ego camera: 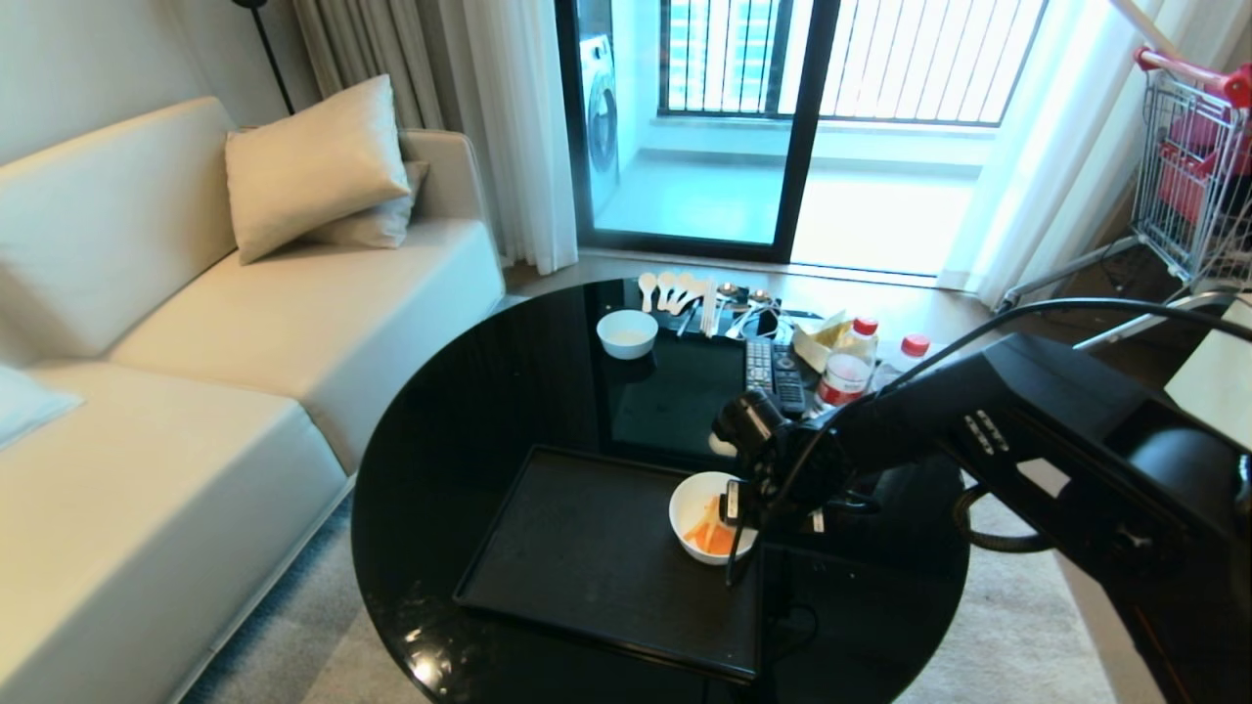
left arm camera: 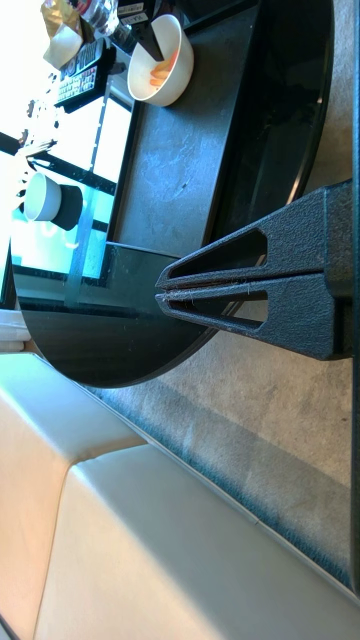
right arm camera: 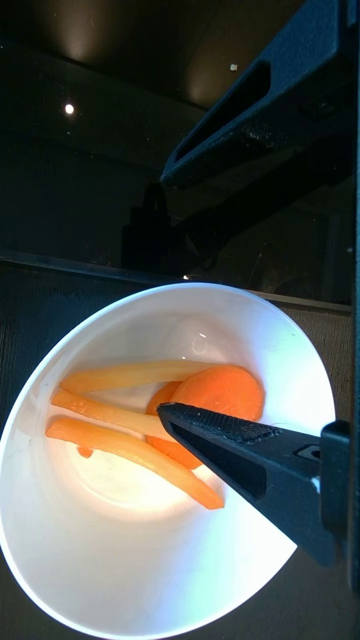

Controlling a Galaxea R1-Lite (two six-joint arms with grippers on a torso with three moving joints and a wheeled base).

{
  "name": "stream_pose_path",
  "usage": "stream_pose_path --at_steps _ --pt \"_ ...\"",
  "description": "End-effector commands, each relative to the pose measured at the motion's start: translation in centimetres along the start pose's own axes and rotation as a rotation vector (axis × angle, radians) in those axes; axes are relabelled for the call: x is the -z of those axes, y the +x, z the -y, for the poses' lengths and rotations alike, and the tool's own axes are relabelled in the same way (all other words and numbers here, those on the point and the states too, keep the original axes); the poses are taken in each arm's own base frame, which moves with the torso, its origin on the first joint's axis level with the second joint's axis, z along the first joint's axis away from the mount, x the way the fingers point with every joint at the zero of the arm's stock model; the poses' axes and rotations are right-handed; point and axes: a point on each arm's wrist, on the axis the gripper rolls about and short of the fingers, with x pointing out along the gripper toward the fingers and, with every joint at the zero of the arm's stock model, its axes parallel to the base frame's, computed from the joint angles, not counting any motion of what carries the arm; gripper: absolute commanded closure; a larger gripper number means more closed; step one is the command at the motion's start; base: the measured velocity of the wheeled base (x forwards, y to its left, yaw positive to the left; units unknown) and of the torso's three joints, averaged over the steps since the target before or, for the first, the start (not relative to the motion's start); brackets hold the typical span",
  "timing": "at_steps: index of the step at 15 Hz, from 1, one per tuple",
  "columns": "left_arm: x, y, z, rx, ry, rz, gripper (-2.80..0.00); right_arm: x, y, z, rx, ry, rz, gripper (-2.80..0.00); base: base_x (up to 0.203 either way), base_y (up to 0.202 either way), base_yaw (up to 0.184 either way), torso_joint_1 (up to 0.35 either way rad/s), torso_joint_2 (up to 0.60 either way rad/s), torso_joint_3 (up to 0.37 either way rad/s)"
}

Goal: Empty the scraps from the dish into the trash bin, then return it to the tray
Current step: Move the bowl over the trash can

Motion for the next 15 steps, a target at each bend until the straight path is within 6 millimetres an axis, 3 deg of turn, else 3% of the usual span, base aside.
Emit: stream_pose_path --at_steps 1,4,5,15 --pt "0.01 0.0 0.0 0.0 -0.001 0.0 0.0 0.04 0.05 0.01 0.002 0.003 -0.001 -2.8 0.0 0.0 0.0 0.0 0.0 0.0" --pt "-0.01 0.0 0.0 0.0 -0.001 0.001 0.0 0.08 0.11 0.02 0.004 0.002 -0.003 -2.7 0.0 0.0 0.0 0.0 0.0 0.0" --pt "0.0 0.0 0.0 0.0 -0.001 0.001 0.0 0.15 0.18 0.04 0.006 0.001 -0.006 0.0 0.0 0.0 0.0 0.0 0.0 0.0" --pt "-0.01 0.0 0.0 0.0 -0.001 0.001 0.0 0.55 0.92 0.0 0.014 -0.004 -0.017 0.0 0.0 0.0 0.0 0.0 0.0 0.0"
